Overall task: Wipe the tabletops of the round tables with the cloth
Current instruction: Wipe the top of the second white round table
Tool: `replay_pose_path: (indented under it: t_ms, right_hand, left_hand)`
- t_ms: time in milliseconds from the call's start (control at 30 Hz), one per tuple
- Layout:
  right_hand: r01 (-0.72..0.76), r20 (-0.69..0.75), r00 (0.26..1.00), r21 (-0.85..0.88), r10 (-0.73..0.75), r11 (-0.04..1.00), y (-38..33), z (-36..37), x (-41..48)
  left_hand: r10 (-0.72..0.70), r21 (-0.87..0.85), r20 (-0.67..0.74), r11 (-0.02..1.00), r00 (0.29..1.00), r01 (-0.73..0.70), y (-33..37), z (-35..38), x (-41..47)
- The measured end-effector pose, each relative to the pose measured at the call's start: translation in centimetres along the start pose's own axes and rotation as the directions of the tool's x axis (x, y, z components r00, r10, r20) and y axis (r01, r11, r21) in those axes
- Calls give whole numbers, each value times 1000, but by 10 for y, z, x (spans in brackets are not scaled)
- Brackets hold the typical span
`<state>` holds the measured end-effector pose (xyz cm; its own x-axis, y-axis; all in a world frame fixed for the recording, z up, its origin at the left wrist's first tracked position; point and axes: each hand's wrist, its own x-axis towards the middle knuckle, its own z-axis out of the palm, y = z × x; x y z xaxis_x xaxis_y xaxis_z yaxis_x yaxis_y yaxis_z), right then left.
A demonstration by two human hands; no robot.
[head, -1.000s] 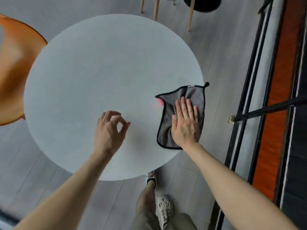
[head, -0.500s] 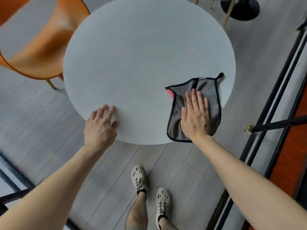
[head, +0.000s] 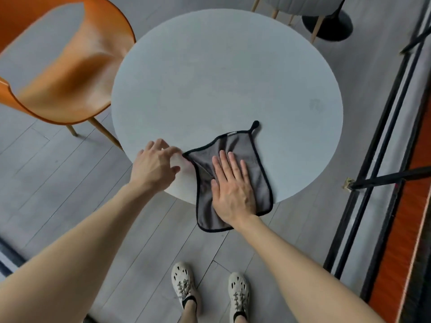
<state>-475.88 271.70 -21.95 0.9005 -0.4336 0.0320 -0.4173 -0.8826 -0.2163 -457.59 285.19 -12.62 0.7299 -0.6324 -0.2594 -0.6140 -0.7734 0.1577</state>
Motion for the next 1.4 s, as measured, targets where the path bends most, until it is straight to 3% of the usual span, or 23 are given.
replay_pose_path:
  t_ms: [100,200,400,733,967,1200,1400]
  right_hand:
    - [7,7,1000,2,-7,1000,1,-2,-6]
    - [29,24,999,-7,-29,1000,0,-4,-6]
    - [101,23,995,-21,-100,995,38,-16,40]
    - [-14,-7,1000,-34,14,999,93,-30,269]
    - [-65,30,997,-49,67,997,77,-26,409]
    - [47,54,998,-65,-43,997,61,-20,398]
    - [260,60,964,-32,-258,965,10,-7,289]
  left_hand:
    - [-109,-16,132,994,985,112,-13,-19,36]
    - [-99,38,231,995,968,92,-24,-26,54]
    - [-71,97,167,994,983,55,-22,-27,55]
    - [-73,77,151,995,986,62,-26,-25,54]
    - [-130,50,183,991,975,123,-22,-29,58]
    - [-176,22,181,984,968,175,-25,-21,50]
    - [-157,-12,164,987,974,161,-25,-16,50]
